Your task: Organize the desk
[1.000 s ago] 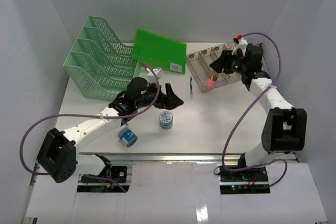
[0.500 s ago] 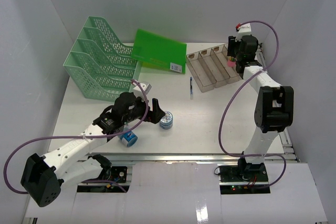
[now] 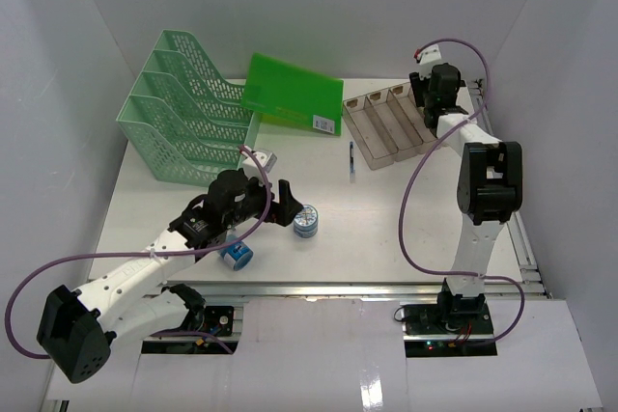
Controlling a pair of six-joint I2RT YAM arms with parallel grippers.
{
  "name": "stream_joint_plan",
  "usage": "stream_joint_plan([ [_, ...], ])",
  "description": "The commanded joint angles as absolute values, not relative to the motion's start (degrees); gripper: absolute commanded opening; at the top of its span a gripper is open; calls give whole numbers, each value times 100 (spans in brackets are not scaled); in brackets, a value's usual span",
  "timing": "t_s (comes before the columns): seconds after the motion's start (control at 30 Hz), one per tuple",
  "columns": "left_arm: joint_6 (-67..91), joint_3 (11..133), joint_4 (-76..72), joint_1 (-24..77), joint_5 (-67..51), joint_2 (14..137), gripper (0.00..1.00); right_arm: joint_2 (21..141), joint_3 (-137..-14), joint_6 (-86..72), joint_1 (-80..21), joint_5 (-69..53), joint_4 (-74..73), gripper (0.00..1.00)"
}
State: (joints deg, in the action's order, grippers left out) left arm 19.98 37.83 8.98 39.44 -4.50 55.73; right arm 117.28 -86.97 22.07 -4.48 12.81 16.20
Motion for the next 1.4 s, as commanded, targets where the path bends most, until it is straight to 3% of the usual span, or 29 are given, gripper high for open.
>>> stream_joint_plan([
  [0.0, 2063, 3658, 565, 3920, -914, 5520, 98, 11958, -9215, 2689, -604, 1388, 1480, 31],
  [0.13, 2304, 3726, 198, 3920, -1416, 5768, 98, 12030, -9322, 2659, -650, 1352, 1259, 53],
  [0.2, 2424, 3832, 56, 3920, -1593, 5952, 98, 12016, -9357, 2630, -650, 1345, 1160, 71],
  [0.4, 2800, 4594, -226, 3921, -1906, 6948, 96, 11551, -9371, 2438, -652, 1147, 769, 87],
  [0.53, 3099, 5161, -150, 3935, -1907, 7716, 87, 10947, -9261, 2364, -624, 281, 34, 95],
  [0.73, 3329, 5809, 226, 4069, -1584, 8356, 70, 9434, -8055, 2901, -600, -3704, -1644, 92],
  [0.83, 3308, 5816, 449, 4133, -1291, 8107, 67, 9182, -7795, 2888, -1063, -4226, -2636, 80],
  [1.0, 3303, 5367, 953, 4166, -727, 7044, 67, 9095, -7428, 2352, -2088, -2944, -2945, 73],
  [1.23, 3715, 4257, 2136, 4157, 460, 4766, 76, 9806, -7686, 829, -2752, -831, -2251, 80],
  [1.37, 3814, 3935, 2600, 4131, 743, 3995, 77, 10358, -8060, 413, -2798, -504, -2195, 79],
])
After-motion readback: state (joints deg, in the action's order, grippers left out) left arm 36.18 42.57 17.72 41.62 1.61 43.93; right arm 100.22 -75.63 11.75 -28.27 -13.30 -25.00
